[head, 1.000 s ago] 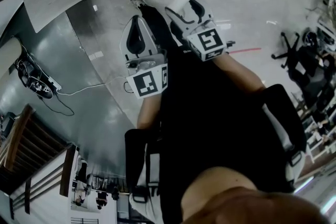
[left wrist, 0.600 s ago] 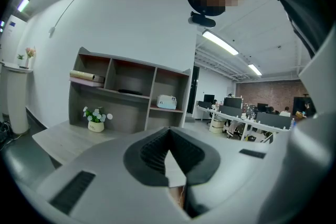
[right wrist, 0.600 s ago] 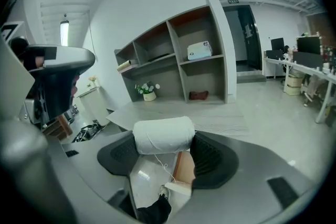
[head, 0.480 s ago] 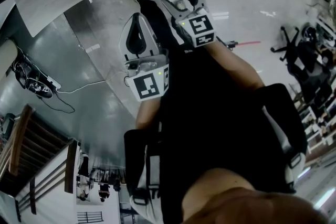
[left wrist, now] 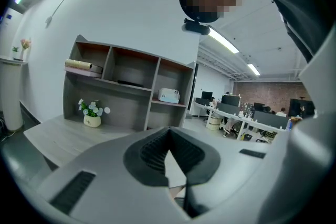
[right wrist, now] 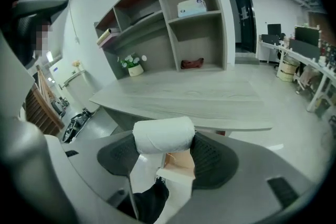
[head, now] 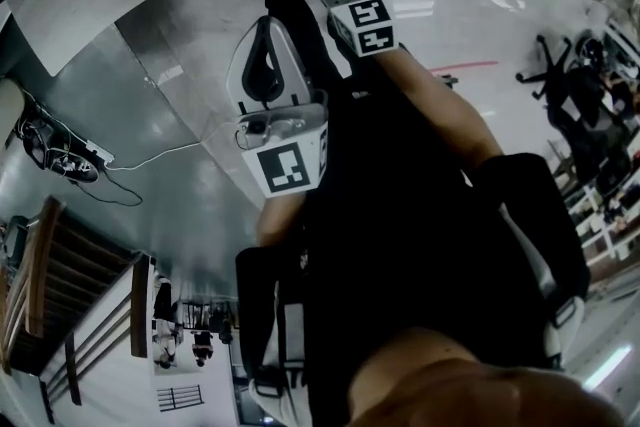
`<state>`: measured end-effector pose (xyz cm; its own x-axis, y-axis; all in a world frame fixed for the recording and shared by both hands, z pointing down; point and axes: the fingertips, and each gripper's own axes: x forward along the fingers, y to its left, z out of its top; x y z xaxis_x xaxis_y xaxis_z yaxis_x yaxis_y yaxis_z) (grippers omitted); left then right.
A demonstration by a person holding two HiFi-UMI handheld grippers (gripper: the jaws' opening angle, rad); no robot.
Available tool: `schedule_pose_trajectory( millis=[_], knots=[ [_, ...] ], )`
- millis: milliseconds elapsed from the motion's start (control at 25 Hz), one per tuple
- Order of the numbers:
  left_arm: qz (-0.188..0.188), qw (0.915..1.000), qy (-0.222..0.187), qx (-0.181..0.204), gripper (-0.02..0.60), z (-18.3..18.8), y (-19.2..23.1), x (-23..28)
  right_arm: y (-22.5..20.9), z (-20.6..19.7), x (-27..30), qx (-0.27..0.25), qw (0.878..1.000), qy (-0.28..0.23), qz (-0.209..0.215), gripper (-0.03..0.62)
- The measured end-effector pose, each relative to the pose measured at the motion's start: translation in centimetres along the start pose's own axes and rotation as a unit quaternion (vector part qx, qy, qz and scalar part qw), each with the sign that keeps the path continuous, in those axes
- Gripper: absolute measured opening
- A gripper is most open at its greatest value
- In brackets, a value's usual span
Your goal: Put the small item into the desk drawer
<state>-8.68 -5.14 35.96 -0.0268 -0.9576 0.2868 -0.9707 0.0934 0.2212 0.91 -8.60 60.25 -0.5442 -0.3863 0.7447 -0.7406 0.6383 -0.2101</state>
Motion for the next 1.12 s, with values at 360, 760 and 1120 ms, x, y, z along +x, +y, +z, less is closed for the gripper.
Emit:
schedule_pose_trajectory(
  millis=[360, 760, 1120],
  knots=[
    [-0.011, 0.9999, 0.006, -0.006, -0.011, -1.1, 1.3, 1.0, -2.0, -4.7, 5.5, 0.016, 0.998, 0.055, -0.032, 0.273],
    [-0.014, 0.9996, 0.021, -0.016, -0.011, -2.9, 2.3, 1.4, -3.3, -10.1, 10.1, 0.054, 0.988, 0.133, -0.062, 0.273],
    [-0.009, 0.9992, 0.030, -0.023, -0.011, -4.3, 3.4, 2.0, -4.2, -13.1, 13.3, 0.065, 0.980, 0.170, -0.078, 0.273]
  ],
)
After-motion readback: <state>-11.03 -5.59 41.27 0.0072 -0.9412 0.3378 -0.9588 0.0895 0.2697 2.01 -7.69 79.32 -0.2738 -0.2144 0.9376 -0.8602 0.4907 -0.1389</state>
